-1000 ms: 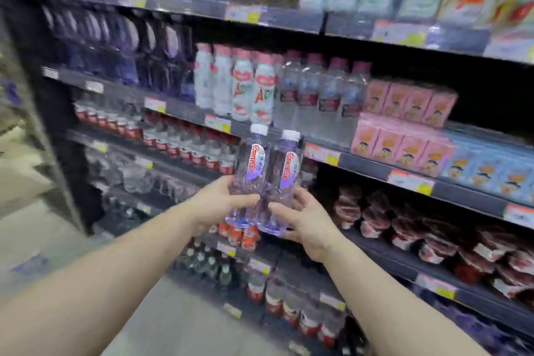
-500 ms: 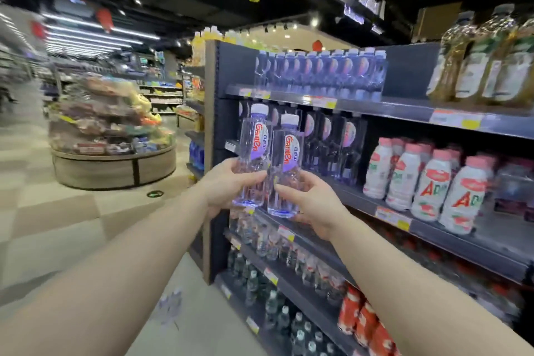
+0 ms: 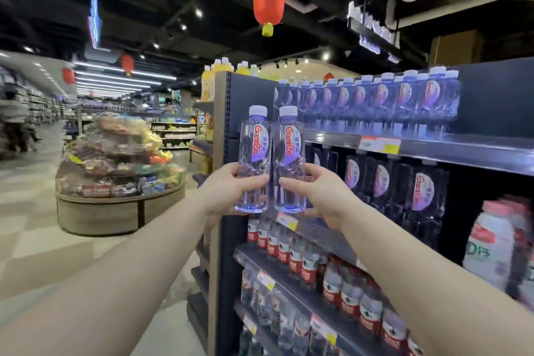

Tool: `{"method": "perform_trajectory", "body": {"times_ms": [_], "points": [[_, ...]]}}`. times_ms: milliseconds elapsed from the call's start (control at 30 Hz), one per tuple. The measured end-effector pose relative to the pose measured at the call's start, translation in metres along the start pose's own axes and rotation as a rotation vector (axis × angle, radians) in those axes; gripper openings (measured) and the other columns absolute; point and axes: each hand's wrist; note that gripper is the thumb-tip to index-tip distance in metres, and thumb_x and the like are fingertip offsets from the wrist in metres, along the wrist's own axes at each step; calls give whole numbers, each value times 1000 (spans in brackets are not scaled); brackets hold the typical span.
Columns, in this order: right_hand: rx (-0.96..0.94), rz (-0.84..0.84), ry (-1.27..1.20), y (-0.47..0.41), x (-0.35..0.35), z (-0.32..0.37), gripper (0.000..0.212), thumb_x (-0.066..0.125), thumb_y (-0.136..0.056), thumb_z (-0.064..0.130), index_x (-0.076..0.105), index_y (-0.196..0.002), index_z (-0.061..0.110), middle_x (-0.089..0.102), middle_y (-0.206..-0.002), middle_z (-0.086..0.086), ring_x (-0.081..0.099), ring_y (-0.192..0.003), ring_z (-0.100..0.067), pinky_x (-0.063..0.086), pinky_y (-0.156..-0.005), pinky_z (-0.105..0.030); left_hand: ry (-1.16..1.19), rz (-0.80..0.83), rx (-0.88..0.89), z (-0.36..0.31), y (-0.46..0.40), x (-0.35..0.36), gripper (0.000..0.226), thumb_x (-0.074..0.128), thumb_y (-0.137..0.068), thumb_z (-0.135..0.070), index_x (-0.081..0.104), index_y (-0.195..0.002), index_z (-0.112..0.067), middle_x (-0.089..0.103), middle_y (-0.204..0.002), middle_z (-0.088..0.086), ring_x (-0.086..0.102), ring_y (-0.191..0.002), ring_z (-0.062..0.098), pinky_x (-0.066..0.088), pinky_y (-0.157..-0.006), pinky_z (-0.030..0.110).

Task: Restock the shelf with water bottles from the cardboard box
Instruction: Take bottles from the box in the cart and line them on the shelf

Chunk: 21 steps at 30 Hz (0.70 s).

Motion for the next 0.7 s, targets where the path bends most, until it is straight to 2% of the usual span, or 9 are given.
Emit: {"method": "perform_trajectory", "body": {"times_ms": [33,100,133,167,233,333,433,500,700], "points": [[2,-7,3,-18,0,4,67,79,-79,22,47,-138,22,55,-114,2,57,-99,-14,58,-70,-40,9,0,19,-2,-19,-1,28,76,-85,-24,62,-109,-19,76,-92,-9,74,-77,5,57,-63,30],[-20,-4,17,-53,-3,9,32,77,-81,18,59,-103,32,59,-97,9,60,-91,-7,58,-82,-46,17,4,65,-5,-52,-4,28,74,-87,-20,59,-111,-17,75,-85,-13,72,-67,-2,55,-54,23],[-44,-4,22,-70,-5,9,28,76,-82,16,56,-87,35,59,-88,13,59,-84,-2,57,-83,-45,34,3,75,-5,-69,-7,35,75,-86,-20,57,-116,-16,75,-89,-11,73,-67,1,56,-55,25],[-63,-15,40,-82,-3,11,29,76,-83,16,55,-80,35,60,-84,14,60,-80,0,58,-80,-43,65,1,72,-6,-83,-8,44,76,-85,-20,53,-122,-15,76,-95,-5,75,-72,8,59,-61,32],[-68,-46,69,-108,-3,11,22,78,-81,20,62,-87,34,66,-86,13,64,-82,-1,59,-72,-37,99,17,67,-5,-113,-13,52,78,-83,-20,50,-126,-15,77,-101,1,76,-83,21,60,-76,47],[-65,-99,90,-145,-3,14,30,79,-79,23,60,-102,25,63,-95,13,63,-95,-7,60,-69,-36,119,57,103,-2,-162,-26,44,78,-83,-20,53,-119,-17,77,-104,0,76,-87,19,57,-76,45],[-50,-203,128,-183,-4,22,62,80,-78,25,48,-130,15,55,-122,5,54,-107,-15,61,-71,-41,123,121,143,2,-212,-42,41,76,-84,-20,52,-118,-19,75,-110,3,76,-88,19,58,-80,47],[-46,-282,168,-212,-4,29,81,80,-78,29,37,-146,17,43,-143,-1,49,-108,-18,60,-77,-45,133,157,171,4,-248,-55,43,76,-85,-18,51,-120,-17,75,-109,2,76,-85,18,58,-82,49],[-98,-508,272,-307,12,40,91,79,-77,39,29,-149,15,37,-150,-5,47,-119,-26,50,-93,-47,113,314,242,5,-356,-95,48,77,-84,-23,53,-125,-21,72,-118,-1,72,-103,21,53,-93,56]]}}
Point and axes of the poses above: each hand's wrist, its own y-axis away from the middle knuckle, its own x-axis out of the palm, z = x × y
